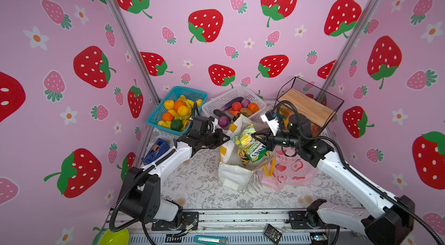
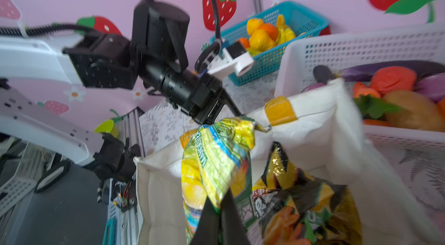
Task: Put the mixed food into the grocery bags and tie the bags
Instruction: 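Carry the green candy bag into the tote and release it, then move the right gripper back to the shelf toward the yellow chip bags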
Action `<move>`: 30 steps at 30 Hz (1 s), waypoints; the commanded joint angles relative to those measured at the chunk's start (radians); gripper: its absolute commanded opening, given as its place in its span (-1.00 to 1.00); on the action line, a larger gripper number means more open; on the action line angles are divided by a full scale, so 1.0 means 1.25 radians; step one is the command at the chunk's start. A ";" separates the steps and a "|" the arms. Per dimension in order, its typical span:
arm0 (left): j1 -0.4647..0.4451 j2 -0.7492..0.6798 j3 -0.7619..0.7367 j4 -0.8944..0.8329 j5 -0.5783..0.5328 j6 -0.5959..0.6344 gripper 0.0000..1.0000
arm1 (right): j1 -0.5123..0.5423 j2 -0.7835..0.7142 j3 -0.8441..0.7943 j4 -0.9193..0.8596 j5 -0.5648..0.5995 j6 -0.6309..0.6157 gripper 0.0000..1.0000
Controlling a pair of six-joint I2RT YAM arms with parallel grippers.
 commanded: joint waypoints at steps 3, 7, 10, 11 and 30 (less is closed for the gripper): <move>-0.009 0.002 0.029 -0.040 -0.007 0.006 -1.00 | 0.073 0.055 -0.023 -0.061 0.046 -0.176 -0.91; -0.011 -0.005 0.026 -0.042 -0.011 0.010 -1.00 | 0.072 0.012 -0.013 -0.056 0.130 -0.157 0.30; -0.012 -0.006 0.025 -0.041 -0.010 0.011 -1.00 | 0.004 -0.051 0.002 -0.024 0.235 -0.110 0.48; -0.012 -0.007 0.024 -0.039 -0.009 0.011 -1.00 | -0.045 -0.060 0.009 -0.018 0.260 -0.074 0.49; -0.018 -0.007 0.019 -0.023 -0.001 0.003 -1.00 | -0.321 0.417 0.324 0.151 0.616 0.140 0.83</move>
